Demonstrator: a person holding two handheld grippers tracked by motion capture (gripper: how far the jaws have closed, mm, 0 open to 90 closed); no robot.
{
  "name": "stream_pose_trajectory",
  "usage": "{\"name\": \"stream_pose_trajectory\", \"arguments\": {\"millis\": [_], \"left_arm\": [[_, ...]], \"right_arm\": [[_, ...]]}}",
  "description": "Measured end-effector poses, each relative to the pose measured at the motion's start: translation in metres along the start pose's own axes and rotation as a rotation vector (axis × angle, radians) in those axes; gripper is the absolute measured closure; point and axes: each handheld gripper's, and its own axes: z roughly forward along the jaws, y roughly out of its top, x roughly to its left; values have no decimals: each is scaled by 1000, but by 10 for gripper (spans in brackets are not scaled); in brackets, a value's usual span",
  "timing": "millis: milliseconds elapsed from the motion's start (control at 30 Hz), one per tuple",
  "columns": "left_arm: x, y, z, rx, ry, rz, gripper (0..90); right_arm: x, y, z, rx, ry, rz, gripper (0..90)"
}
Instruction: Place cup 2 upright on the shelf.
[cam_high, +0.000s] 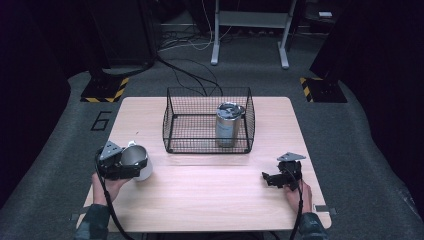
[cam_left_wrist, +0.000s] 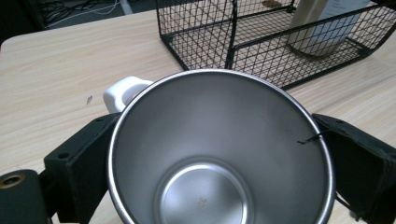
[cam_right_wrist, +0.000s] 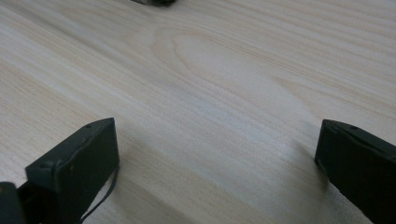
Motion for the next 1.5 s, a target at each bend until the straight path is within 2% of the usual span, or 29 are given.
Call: {"name": "stream_pose_trajectory", "arguments": {"millis": [200,400,700,867,1500], "left_arm": [[-3,9,-6,-13,-7,24,62],[-5,15,-10,-24,-38,29,62],[-14,26,-12,-41,-103,59,61],[-18,31,-11,-42,-117,74,62],[-47,51,-6,-39,-209,145,61]], "right_arm": [[0,0,0,-1,-1,3,0],[0,0,0,-1,-1,4,0],[0,0,0,-1,-1,3,0],[0,0,0,-1,-1,3,0],[0,0,0,-1,-1,3,0]]}}
